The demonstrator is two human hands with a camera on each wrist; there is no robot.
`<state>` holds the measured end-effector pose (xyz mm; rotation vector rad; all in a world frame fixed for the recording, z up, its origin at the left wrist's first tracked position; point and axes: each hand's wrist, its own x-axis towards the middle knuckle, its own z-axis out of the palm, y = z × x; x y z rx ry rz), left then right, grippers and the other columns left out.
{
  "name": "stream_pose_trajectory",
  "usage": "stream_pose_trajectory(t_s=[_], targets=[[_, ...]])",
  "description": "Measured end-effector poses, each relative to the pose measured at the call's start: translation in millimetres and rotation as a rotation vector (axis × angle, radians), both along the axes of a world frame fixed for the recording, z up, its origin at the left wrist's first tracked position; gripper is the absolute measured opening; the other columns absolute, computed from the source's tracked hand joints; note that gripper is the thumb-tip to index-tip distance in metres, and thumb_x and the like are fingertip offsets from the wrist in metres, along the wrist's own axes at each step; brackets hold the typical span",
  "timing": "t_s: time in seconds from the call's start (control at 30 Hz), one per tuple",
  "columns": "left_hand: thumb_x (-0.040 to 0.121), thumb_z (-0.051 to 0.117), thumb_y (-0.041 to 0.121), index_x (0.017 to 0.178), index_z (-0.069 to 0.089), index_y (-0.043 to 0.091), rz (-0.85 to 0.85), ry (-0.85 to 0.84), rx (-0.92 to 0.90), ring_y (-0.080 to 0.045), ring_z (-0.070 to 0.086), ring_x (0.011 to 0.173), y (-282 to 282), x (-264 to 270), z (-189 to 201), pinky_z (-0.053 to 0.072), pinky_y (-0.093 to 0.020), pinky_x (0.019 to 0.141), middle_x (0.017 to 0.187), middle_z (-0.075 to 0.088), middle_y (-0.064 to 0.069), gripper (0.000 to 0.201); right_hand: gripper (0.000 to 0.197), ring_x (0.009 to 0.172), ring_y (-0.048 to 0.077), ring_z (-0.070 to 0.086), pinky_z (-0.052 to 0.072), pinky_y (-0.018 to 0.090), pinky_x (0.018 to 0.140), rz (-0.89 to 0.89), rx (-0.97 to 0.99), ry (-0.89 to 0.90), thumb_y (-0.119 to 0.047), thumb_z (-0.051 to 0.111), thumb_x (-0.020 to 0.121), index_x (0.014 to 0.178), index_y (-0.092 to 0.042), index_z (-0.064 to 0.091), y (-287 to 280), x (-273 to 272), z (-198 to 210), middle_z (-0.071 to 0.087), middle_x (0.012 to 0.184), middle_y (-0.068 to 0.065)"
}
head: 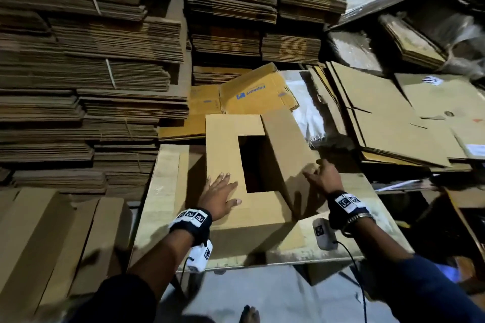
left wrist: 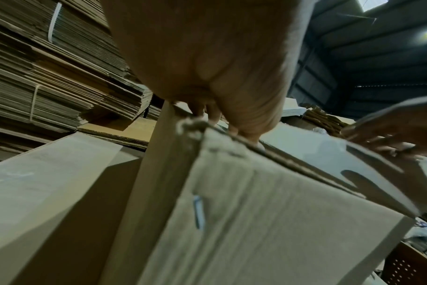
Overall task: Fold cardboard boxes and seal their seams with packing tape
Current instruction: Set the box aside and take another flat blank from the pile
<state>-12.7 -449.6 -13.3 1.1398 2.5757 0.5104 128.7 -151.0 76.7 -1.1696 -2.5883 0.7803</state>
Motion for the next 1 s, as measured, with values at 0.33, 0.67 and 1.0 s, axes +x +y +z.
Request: stream_pose_trajectory(t_s=[0.33, 0.67, 1.0], targets=[[0.108, 0.037, 0.055, 0.162, 0.029, 0.039, 0.078, 0.008, 0.071, -0.014, -0.008, 0.161, -9.8, 17.0, -18.8, 0.000, -0.052, 0.127, 0.175, 0.003, 0.009, 0.057, 0.038, 0.110, 0.023, 0.069, 0.055, 0.034, 0.088, 0.325, -0.213, 0.176, -0.043, 0.056, 0.103, 0.134, -0.021, 0.061, -70.7, -18.3, 25.2, 0.071, 0.126, 0.007], [0.108, 0.030, 0.060, 0.163, 0.023, 0.043, 0.084, -0.009, 0.065, -0.009, -0.013, 0.159, -17.8, 15.0, -22.9, 0.002, -0.053, 0.129, 0.174, -0.004, 0.016, 0.058, 0.097, 0.137, 0.038, 0.048, 0.044, 0.047, 0.112, 0.289, -0.086, -0.162, -0.072, 0.065, 0.086, 0.156, -0.015, 0.030, -96.2, -18.6, -56.8, 0.035, 0.159, 0.016], [0.108, 0.040, 0.051, 0.156, 0.042, 0.035, 0.113, 0.118, -0.040, -0.021, 0.012, 0.160, 0.6, 26.6, 0.4, 0.009, -0.056, 0.127, 0.172, 0.023, 0.004, 0.050, 0.096, 0.139, 0.051, 0.039, 0.040, 0.055, 0.112, 0.333, -0.014, -0.194, -0.076, 0.053, 0.090, 0.160, -0.022, 0.014, -94.3, -11.0, -90.6, 0.012, 0.164, 0.017]])
